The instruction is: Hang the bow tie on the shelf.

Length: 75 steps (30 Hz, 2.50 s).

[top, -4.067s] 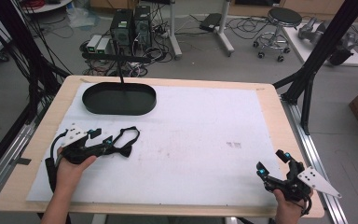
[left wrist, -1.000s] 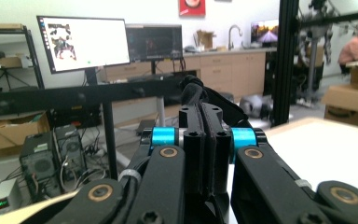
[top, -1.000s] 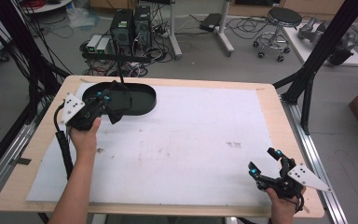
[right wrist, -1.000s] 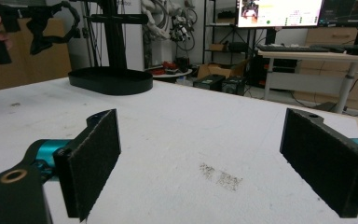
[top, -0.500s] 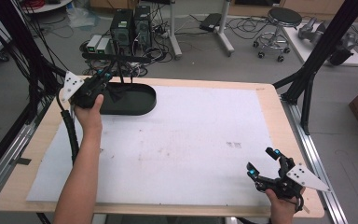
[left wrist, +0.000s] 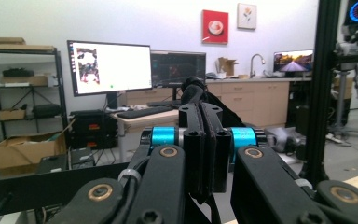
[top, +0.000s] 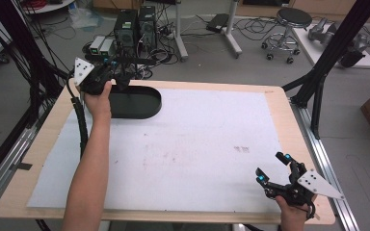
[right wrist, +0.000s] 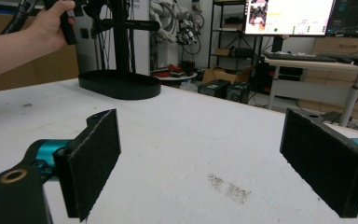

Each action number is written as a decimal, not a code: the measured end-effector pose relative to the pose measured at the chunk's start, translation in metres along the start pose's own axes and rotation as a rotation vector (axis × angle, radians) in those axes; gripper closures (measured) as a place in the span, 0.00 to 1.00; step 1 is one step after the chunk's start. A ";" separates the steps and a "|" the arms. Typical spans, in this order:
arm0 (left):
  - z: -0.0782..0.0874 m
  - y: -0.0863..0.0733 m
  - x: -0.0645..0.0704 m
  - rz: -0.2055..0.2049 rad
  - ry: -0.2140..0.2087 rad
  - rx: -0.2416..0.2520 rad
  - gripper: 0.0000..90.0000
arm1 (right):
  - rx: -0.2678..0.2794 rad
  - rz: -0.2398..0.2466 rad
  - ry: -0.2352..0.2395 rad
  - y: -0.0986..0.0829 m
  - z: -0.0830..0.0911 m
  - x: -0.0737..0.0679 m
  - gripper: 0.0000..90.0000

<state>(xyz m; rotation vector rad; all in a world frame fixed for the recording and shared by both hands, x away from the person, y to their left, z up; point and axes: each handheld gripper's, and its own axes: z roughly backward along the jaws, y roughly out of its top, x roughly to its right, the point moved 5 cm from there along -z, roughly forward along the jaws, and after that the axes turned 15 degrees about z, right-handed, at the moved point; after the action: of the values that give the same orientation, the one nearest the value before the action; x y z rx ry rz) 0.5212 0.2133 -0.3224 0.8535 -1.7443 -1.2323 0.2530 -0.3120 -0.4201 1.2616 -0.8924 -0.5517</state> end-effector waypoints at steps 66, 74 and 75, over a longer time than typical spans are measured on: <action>0.087 0.006 0.027 -0.021 0.023 -0.064 0.43 | 0.063 0.024 0.025 0.018 -0.009 -0.004 0.13; 0.128 0.013 0.026 -0.014 0.071 -0.071 0.39 | 0.089 0.012 -0.021 0.020 -0.006 0.000 0.13; 0.133 0.013 0.026 -0.015 0.080 -0.081 0.37 | 0.096 0.013 -0.030 0.022 -0.006 0.001 0.13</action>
<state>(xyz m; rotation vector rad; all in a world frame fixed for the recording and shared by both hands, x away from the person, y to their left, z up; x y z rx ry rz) 0.3896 0.2483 -0.3290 0.8579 -1.6166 -1.2527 0.2558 -0.3039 -0.3994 1.3368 -0.9608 -0.5238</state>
